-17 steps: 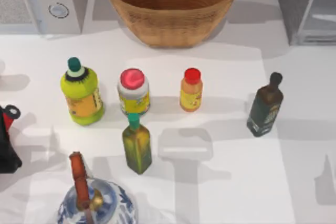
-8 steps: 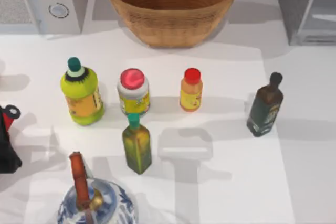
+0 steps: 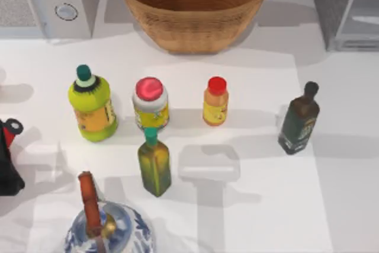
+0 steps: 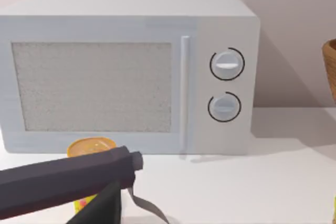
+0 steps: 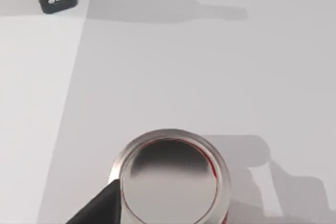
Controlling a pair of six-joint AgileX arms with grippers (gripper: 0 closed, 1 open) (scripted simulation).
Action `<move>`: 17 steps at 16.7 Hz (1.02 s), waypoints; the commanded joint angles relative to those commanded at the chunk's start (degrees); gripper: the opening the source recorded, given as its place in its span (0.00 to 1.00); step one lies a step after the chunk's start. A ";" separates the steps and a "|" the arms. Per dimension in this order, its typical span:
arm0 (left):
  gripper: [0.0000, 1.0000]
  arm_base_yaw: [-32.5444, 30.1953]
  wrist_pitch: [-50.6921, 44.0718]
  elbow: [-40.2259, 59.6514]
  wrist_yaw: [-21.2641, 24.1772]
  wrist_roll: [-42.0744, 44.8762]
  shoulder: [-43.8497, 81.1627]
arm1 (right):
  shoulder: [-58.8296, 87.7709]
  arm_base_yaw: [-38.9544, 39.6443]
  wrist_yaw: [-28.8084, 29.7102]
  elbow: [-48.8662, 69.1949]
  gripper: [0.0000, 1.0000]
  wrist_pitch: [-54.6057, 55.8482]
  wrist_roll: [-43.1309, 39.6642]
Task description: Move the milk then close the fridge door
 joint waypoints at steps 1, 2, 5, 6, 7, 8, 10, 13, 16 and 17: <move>1.00 0.00 0.00 0.00 0.00 0.00 0.00 | 1.00 -0.97 -0.50 0.48 1.00 -0.18 -1.02; 1.00 0.00 0.00 0.00 0.00 0.00 0.00 | 2.53 -2.45 -1.24 1.19 1.00 -0.47 -2.57; 1.00 0.00 0.00 0.00 0.00 0.00 0.00 | 10.17 -9.62 -4.68 4.39 1.00 -1.84 -10.27; 1.00 0.00 0.00 0.00 0.00 0.00 0.00 | 13.38 -12.53 -6.05 5.62 1.00 -2.40 -13.51; 1.00 0.00 0.00 0.00 0.00 0.00 0.00 | 16.91 -15.66 -7.50 6.88 1.00 -3.00 -17.05; 1.00 0.00 0.00 0.00 0.00 0.00 0.00 | 20.61 -18.86 -9.00 8.14 1.00 -3.62 -20.72; 1.00 0.00 0.00 0.00 0.00 0.00 0.00 | 28.38 -25.37 -12.05 10.55 1.00 -4.89 -28.36; 1.00 0.00 0.00 0.00 0.00 0.00 0.00 | 40.60 -35.25 -16.68 13.92 1.00 -6.92 -40.05; 1.00 0.00 0.00 0.00 0.00 0.00 0.00 | 52.93 -45.31 -21.44 17.20 1.00 -8.58 -51.57; 1.00 0.00 0.00 0.00 0.00 0.00 0.00 | 57.05 -48.74 -23.09 18.31 1.00 -8.94 -55.40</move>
